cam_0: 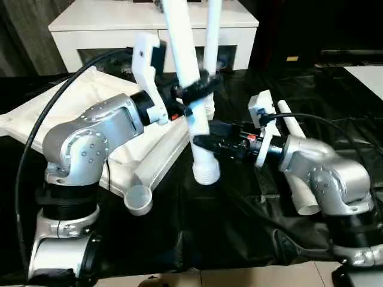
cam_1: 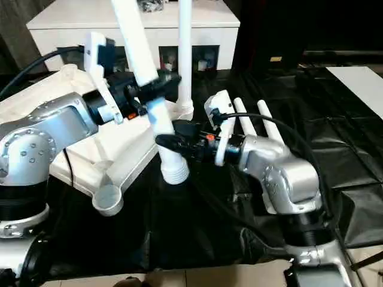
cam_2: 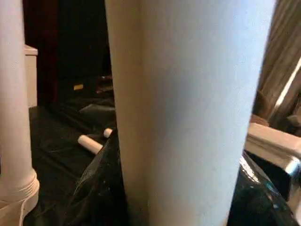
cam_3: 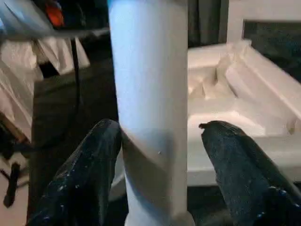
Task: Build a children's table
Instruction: Pick table leg
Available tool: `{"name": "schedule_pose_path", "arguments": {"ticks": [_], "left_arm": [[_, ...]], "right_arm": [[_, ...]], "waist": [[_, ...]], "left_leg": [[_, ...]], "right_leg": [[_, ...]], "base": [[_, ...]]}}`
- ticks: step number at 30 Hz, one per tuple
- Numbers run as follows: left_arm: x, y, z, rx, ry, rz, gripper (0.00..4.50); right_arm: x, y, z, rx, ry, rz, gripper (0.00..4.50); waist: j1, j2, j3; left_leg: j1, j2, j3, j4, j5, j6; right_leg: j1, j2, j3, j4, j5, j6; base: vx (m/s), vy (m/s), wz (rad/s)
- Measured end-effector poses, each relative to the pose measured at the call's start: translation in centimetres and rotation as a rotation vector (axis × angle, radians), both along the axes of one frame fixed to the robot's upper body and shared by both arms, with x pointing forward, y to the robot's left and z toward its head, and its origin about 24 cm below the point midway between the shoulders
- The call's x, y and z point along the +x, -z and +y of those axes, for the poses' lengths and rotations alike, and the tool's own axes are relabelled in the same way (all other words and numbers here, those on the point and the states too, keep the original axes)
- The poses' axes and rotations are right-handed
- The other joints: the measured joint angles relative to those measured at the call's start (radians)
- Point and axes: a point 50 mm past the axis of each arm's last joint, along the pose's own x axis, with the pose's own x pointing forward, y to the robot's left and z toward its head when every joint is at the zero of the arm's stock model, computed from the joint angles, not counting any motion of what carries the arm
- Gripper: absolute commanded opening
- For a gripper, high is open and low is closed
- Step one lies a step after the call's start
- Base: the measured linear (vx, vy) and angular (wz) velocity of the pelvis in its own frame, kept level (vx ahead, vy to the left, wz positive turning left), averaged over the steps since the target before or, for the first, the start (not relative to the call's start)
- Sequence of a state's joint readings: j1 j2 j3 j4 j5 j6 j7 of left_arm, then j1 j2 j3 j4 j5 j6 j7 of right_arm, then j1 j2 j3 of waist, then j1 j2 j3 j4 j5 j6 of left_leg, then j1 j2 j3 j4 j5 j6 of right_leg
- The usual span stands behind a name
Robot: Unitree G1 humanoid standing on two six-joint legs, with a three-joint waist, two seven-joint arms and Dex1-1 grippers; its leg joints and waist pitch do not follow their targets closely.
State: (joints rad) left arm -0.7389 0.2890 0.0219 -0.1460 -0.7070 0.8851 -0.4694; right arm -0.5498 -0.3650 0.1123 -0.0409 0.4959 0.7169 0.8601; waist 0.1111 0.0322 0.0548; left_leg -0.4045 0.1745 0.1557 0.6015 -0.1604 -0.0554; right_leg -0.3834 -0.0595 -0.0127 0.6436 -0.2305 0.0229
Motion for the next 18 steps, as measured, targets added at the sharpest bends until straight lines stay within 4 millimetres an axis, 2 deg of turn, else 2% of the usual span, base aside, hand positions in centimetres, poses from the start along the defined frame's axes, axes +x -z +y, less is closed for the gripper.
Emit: {"name": "schedule_pose_path", "arguments": {"ticks": [4, 14, 15, 18], "left_arm": [[-0.1, 0.4, -0.4, 0.052, 0.044, -0.014, 1.79], [-0.4, 0.7, -1.0, 0.085, 0.113, -0.029, 1.79], [-0.4, 0.7, -1.0, 0.084, 0.117, -0.031, 1.79], [-0.5, 0.7, -1.0, 0.083, 0.127, -0.036, 1.79]], "right_arm": [[0.1, 1.0, 0.1, -0.069, -0.038, 0.056, 3.04], [0.2, 1.9, 0.5, -0.103, -0.090, 0.116, 3.04], [0.2, 1.9, 0.5, -0.104, -0.094, 0.117, 2.78], [0.1, 1.9, 0.7, -0.105, -0.114, 0.120, 2.66]], "waist": [[-0.001, -0.001, 0.001], [0.000, -0.001, 0.001], [0.000, -0.001, 0.001], [0.000, -0.001, 0.001]], "left_leg": [[0.000, 0.000, 0.000, 0.000, 0.000, 0.000], [0.000, 0.000, 0.000, 0.000, 0.000, 0.000], [0.000, 0.000, 0.000, 0.001, 0.000, 0.000], [0.000, 0.000, 0.000, 0.001, 0.000, 0.000]], "right_leg": [[0.000, 0.000, 0.000, 0.000, 0.000, 0.000], [0.000, 0.000, 0.000, 0.001, 0.000, 0.000], [0.000, 0.000, 0.000, 0.001, 0.000, 0.000], [0.000, 0.000, 0.000, 0.001, 0.000, 0.000]], "base": [[0.000, 0.000, 0.00], [0.000, 0.000, 0.00], [0.000, 0.000, 0.00], [0.000, 0.000, 0.00]]}}
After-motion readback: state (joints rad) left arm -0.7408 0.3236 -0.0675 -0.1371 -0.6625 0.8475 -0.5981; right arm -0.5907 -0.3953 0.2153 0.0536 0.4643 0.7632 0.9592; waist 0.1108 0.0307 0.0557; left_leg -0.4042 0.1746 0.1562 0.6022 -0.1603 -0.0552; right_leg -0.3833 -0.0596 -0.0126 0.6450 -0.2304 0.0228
